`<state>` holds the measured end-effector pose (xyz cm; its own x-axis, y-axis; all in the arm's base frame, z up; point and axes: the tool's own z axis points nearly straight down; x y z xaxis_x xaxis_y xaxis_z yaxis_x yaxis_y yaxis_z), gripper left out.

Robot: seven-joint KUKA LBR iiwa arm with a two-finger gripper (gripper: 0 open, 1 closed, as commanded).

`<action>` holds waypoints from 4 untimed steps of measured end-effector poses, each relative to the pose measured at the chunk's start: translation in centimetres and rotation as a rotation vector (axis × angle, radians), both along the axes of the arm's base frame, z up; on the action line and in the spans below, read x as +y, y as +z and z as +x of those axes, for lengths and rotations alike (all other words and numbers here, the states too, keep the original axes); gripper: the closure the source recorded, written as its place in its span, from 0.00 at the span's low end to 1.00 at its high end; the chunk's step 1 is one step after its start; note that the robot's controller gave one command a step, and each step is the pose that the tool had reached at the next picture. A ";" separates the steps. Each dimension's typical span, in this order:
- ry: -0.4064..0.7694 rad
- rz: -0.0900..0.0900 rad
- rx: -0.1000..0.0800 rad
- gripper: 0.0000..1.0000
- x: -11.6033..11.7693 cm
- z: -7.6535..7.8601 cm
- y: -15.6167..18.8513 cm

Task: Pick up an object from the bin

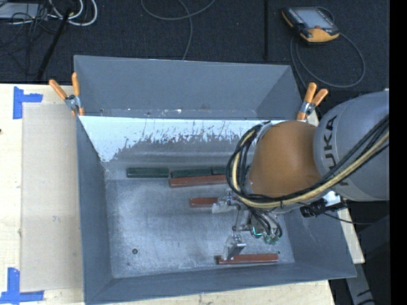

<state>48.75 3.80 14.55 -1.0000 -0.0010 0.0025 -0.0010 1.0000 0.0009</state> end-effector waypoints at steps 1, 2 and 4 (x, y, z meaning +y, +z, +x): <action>0.111 0.001 -0.010 0.00 -1.7 -0.1 -2.5; 0.184 -0.001 0.002 0.00 -4.3 -0.6 -5.6; 0.418 -0.001 -0.005 1.00 -4.7 -0.6 -7.0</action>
Offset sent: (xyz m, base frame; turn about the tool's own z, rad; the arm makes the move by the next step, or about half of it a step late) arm -0.0058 -0.0495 -0.0614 -0.1561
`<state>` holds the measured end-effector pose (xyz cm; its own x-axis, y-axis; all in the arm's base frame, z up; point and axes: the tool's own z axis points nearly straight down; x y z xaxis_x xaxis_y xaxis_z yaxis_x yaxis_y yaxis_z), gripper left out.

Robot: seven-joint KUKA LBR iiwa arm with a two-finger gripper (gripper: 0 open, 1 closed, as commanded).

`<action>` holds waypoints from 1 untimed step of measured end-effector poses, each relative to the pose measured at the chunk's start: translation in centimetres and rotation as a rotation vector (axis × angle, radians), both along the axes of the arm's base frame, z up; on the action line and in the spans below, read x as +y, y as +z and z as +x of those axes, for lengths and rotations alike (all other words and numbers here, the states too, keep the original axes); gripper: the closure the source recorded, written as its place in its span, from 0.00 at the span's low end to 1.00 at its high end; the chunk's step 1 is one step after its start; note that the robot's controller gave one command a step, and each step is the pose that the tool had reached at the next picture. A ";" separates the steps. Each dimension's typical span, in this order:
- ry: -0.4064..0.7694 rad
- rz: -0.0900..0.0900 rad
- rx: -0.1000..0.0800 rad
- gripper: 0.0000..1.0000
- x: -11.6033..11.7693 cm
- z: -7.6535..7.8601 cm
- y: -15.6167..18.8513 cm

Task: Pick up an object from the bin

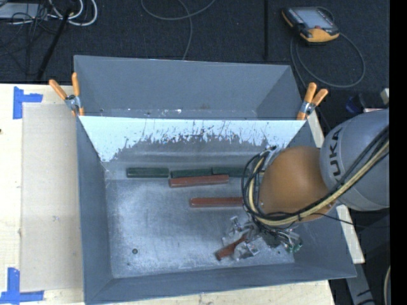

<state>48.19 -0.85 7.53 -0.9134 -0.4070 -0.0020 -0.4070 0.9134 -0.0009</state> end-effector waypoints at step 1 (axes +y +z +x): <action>0.070 0.001 0.001 1.00 -1.0 -0.9 15.8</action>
Offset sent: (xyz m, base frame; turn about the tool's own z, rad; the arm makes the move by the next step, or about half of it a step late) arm 0.0000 0.0000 0.0000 0.0000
